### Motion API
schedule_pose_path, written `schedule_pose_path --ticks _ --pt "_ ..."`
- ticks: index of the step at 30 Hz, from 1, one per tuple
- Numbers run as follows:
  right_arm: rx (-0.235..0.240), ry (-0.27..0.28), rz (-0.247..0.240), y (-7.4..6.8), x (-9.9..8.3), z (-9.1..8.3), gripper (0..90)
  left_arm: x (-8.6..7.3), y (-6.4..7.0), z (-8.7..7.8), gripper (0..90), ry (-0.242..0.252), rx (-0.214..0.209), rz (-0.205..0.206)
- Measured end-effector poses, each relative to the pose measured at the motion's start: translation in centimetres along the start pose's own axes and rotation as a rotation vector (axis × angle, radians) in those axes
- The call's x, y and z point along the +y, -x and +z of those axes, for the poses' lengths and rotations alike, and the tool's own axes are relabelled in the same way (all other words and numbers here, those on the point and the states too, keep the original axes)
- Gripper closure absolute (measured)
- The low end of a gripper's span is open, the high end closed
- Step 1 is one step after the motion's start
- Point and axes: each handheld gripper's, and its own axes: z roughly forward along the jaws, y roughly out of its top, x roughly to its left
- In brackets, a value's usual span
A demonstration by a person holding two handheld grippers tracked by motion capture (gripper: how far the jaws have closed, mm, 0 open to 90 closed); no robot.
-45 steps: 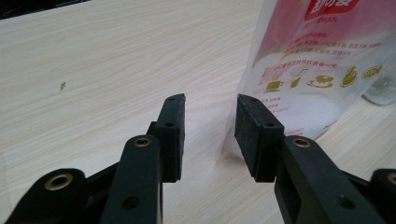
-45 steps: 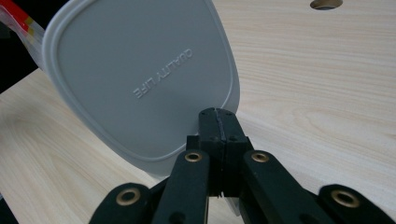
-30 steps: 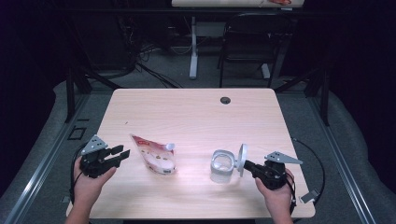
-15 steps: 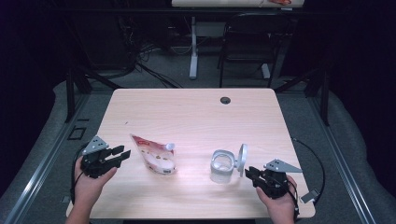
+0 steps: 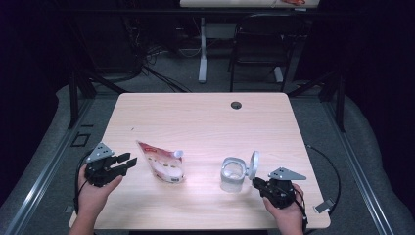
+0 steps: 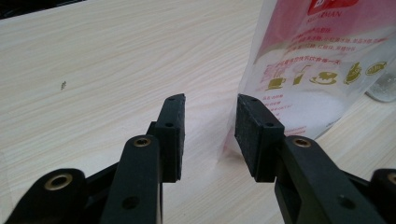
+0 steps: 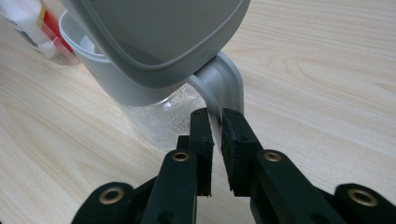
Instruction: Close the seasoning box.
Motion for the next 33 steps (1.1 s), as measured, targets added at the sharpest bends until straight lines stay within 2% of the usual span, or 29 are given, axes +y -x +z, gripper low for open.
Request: schedule_pose_path --ticks 6,18,23,33 --pt "-0.003 -0.009 -0.009 0.2 0.1 0.1 82.7 0.0 -0.1 -0.1 63.3 -0.001 -0.001 -0.001" --pt "-0.032 0.02 0.033 1.4 0.6 0.5 81.1 0.0 0.0 -0.1 63.2 -0.001 -0.001 -0.002" --pt "-0.05 0.026 0.033 1.8 0.8 0.8 80.6 0.0 -0.1 0.0 63.2 -0.002 0.0 0.0" --pt "-0.052 0.039 0.048 2.4 1.2 1.3 79.9 0.0 -0.1 -0.1 63.2 -0.001 0.001 0.001"
